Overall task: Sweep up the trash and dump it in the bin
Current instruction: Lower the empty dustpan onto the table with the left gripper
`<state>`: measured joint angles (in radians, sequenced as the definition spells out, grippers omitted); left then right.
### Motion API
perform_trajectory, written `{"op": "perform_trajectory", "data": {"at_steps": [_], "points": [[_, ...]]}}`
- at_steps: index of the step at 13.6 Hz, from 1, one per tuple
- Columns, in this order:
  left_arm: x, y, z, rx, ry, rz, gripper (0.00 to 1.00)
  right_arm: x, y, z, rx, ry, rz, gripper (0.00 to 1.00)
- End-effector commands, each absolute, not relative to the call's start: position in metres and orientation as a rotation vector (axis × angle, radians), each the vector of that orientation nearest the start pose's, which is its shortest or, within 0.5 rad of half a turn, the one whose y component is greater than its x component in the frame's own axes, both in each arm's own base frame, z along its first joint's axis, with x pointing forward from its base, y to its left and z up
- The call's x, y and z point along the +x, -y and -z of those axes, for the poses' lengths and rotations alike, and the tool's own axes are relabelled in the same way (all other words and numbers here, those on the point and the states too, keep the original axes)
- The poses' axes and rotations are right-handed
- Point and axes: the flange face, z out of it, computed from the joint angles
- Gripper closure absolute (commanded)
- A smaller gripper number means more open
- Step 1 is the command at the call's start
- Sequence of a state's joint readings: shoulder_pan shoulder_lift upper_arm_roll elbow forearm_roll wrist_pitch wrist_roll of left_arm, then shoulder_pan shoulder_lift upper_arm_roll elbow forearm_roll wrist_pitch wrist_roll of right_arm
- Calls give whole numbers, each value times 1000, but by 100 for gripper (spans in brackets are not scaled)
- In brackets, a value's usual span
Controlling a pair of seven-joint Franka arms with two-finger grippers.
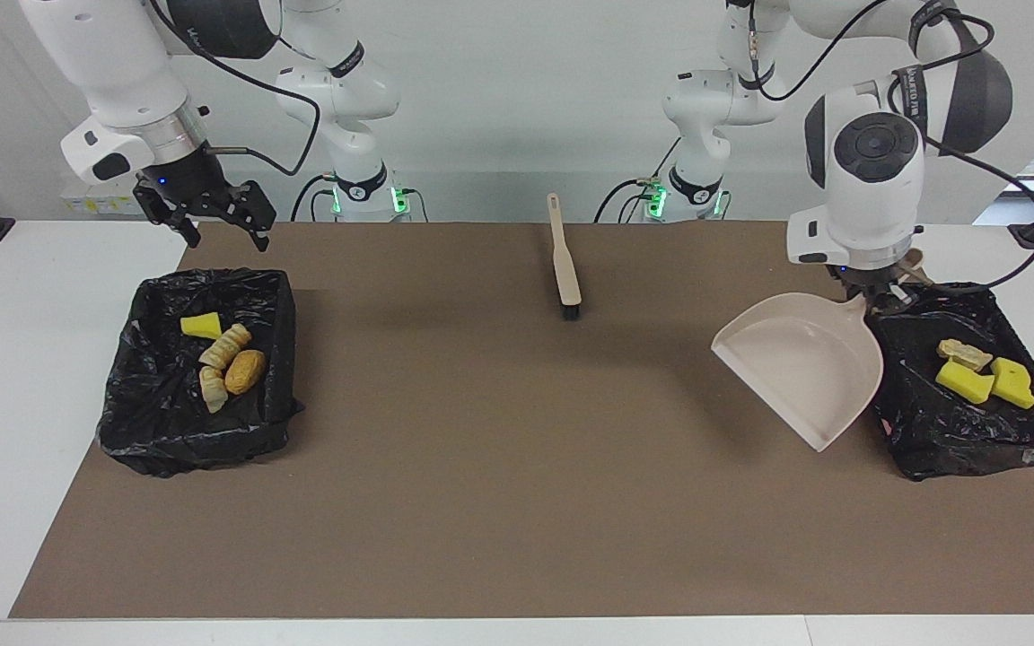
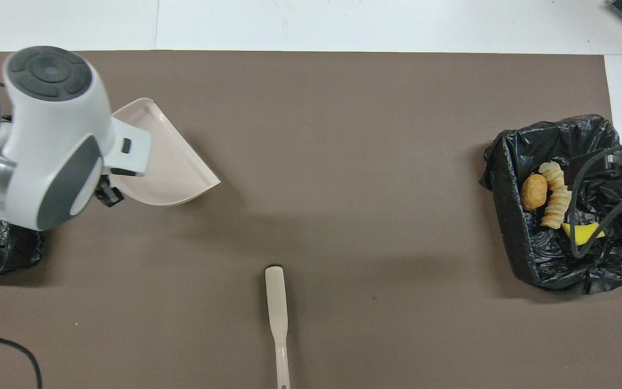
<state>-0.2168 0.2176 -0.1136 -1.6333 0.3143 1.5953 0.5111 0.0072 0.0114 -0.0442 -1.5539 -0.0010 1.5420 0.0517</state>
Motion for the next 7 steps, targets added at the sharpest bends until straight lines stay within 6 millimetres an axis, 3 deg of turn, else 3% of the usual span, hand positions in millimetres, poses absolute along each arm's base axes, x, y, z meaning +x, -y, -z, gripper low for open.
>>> {"op": "perform_trajectory", "data": {"at_steps": [1,4,7], "points": [[577,216,-459,-2749,-1042,-321,100,550,20,-624,-3120,-163,-24,0],[576,275,-437,-2914,-761,-255,100,551,20,-624,-3120,-163,-24,0],[581,312,-433,-3119,-337,-127,100,551,20,-623,-3120,-163,-27,0]]}}
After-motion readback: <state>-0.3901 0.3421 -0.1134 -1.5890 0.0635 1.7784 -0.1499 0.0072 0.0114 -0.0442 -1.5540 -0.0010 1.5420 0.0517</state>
